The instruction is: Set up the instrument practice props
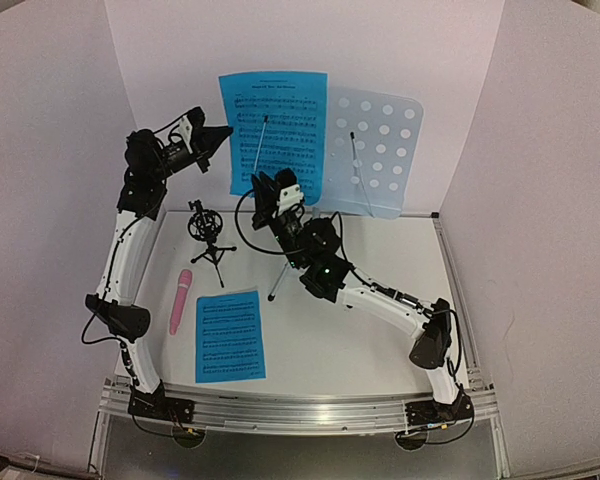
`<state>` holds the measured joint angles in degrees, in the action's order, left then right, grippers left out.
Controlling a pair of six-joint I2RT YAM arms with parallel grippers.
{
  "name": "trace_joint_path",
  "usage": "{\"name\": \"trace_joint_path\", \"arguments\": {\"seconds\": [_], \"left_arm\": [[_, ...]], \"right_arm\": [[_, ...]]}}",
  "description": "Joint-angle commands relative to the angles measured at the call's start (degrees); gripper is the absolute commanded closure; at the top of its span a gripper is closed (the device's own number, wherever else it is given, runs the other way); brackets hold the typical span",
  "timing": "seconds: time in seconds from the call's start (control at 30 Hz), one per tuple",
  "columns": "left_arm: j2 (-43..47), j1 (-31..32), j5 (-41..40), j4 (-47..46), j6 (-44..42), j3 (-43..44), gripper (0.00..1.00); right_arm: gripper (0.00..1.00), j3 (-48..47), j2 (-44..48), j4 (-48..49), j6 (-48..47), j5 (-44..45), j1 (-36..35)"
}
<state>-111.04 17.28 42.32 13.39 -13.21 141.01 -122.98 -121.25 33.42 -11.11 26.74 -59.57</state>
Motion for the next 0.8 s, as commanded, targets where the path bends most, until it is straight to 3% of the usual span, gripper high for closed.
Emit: {"name": "trace_joint_path", "arguments": {"seconds": [0.0,0.47,0.67,0.77], "left_arm": [[3.09,-0.53,-1.86,-1.67,-1.41,1.02,1.0],[3.35,-0.47,-0.95,-1.71,-1.82,0.36,1.0],[3.83,-0.61,-0.99,-1.57,-2.71,0.48,0.83],[3.97,-0.66,-0.94,-1.17,-2.9,0.69,0.8]], "right_arm": [[0.85,0.02,3.74,2.35,-0.46,-0.09,-0.34],[0.85,0.01,3.74,2.36,-0.4,-0.15,-0.34],[0.85,0.23,3.87,2.46,-0.27,-0.39,-0.35],[0.85,0.35,4.0,2.45,-0.23,-0.42,-0.29]]}}
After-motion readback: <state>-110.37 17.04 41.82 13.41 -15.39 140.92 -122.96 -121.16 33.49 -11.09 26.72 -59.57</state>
